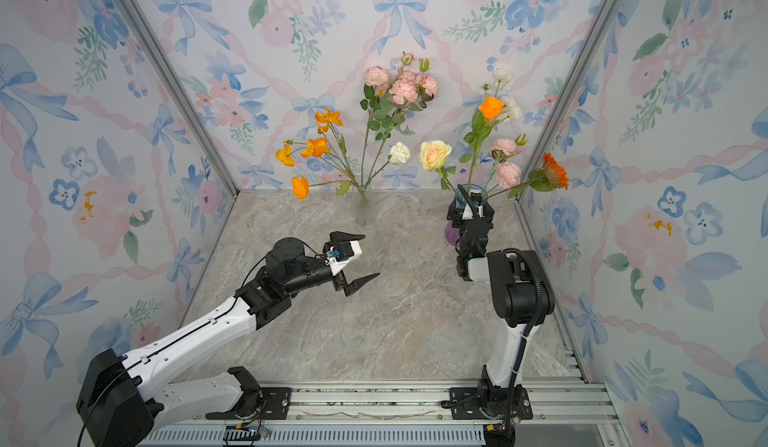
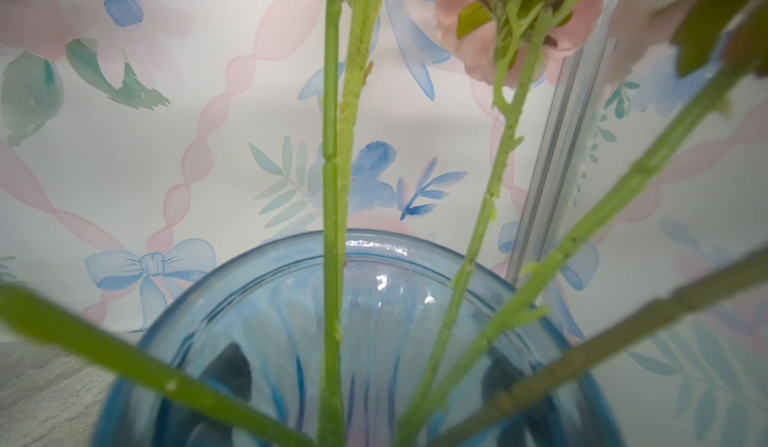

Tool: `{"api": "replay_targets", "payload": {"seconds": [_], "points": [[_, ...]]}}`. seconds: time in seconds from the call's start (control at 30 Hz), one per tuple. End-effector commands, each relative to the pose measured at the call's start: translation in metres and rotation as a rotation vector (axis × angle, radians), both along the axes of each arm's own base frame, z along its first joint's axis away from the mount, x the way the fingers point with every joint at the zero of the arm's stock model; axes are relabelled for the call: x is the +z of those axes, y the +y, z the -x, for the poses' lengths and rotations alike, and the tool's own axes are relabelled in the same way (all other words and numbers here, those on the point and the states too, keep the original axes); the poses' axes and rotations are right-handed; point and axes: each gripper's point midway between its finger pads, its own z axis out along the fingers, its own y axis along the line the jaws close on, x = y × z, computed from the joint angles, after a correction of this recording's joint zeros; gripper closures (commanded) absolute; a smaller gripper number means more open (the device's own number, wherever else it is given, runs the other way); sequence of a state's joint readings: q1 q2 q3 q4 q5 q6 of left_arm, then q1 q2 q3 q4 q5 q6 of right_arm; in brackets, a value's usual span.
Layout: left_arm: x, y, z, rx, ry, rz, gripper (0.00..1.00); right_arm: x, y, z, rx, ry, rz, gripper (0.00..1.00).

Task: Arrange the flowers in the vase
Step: 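Set the vase down on the table and open right gripper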

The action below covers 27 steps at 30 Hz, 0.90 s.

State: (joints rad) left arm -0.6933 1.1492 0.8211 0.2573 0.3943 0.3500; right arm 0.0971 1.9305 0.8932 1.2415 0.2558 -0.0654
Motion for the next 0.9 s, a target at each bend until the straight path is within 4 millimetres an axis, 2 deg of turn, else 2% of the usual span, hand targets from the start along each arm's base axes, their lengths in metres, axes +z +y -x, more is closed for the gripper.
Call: {"api": "replay_targets", "payload": {"seconds": [0.0, 0.17, 0.33, 0.5, 0.7, 0.77, 0.87], "points": [[0.015, 0.001, 0.003, -0.014, -0.008, 0.038, 0.02, 0.033, 0.0, 0.014, -0.016, -0.104, -0.018, 0.0], [0.019, 0.002, 0.006, -0.02, -0.013, 0.046, 0.02, 0.022, 0.001, 0.022, -0.018, -0.065, -0.027, 0.03], [0.024, 0.004, 0.008, -0.018, -0.023, 0.057, 0.02, 0.007, 0.004, 0.04, -0.026, -0.025, -0.027, 0.03], [0.029, 0.006, 0.012, -0.019, -0.031, 0.07, 0.02, -0.003, 0.008, 0.07, -0.024, 0.009, -0.037, 0.03], [0.033, 0.011, 0.014, -0.008, -0.04, 0.083, 0.02, -0.005, 0.012, 0.119, -0.012, 0.034, -0.077, 0.03], [0.031, 0.013, 0.013, 0.004, -0.041, 0.082, 0.02, -0.009, 0.016, 0.134, 0.005, 0.071, -0.093, 0.03], [0.031, 0.016, 0.01, 0.035, -0.044, 0.079, 0.02, -0.021, 0.026, 0.153, 0.037, 0.218, -0.096, 0.03]]}}
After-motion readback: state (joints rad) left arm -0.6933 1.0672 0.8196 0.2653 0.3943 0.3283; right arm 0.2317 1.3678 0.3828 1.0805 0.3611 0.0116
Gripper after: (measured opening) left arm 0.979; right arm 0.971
